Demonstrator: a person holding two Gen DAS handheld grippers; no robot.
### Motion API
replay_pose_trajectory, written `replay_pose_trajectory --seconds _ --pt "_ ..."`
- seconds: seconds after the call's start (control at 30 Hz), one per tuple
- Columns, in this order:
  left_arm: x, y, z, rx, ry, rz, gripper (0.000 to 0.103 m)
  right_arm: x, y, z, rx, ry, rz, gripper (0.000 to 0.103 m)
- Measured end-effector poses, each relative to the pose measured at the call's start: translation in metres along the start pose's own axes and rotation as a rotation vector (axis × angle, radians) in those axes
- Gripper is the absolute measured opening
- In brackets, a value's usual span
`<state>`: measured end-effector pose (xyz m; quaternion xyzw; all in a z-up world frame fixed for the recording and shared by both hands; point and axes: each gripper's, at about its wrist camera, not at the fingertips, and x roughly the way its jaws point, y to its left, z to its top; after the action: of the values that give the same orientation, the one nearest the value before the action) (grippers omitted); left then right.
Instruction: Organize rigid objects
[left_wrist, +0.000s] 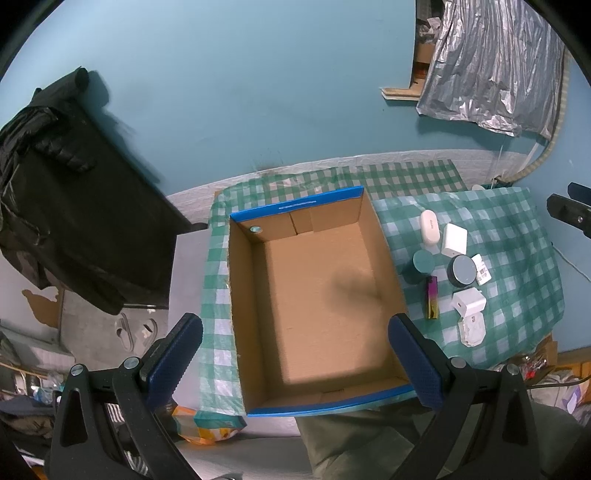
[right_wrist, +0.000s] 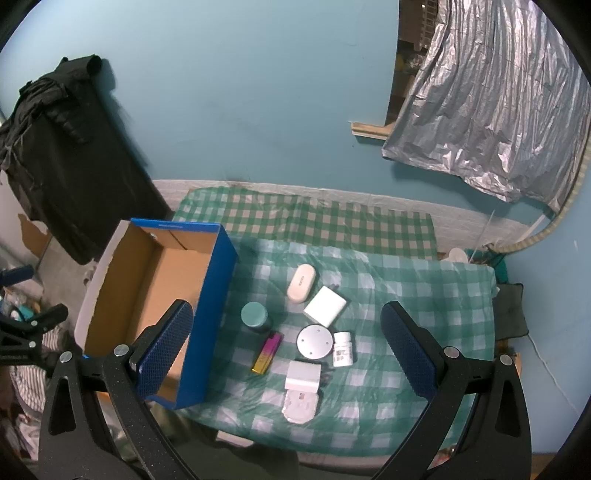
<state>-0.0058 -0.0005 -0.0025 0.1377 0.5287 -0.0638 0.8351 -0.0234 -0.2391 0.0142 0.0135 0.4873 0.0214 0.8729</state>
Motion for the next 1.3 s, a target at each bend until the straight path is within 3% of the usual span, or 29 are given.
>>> replay_pose_trajectory --seconds 0.53,0.87,1.3 --pt "0.014 0.030 -0.004 -0.009 0.012 0.007 0.101 0.007 -0.005 -0.006 0.020 0.019 0.010 0.101" --pt "0.053 0.052 -0.016 0.001 0.049 0.042 0.101 0.053 -0.020 -0.007 0.025 0.083 0.032 0.101" --pt "0.124 0.080 -0.044 -0.029 0.175 0.066 0.101 0.134 0.004 -0.023 -0.066 0.176 0.096 0.101"
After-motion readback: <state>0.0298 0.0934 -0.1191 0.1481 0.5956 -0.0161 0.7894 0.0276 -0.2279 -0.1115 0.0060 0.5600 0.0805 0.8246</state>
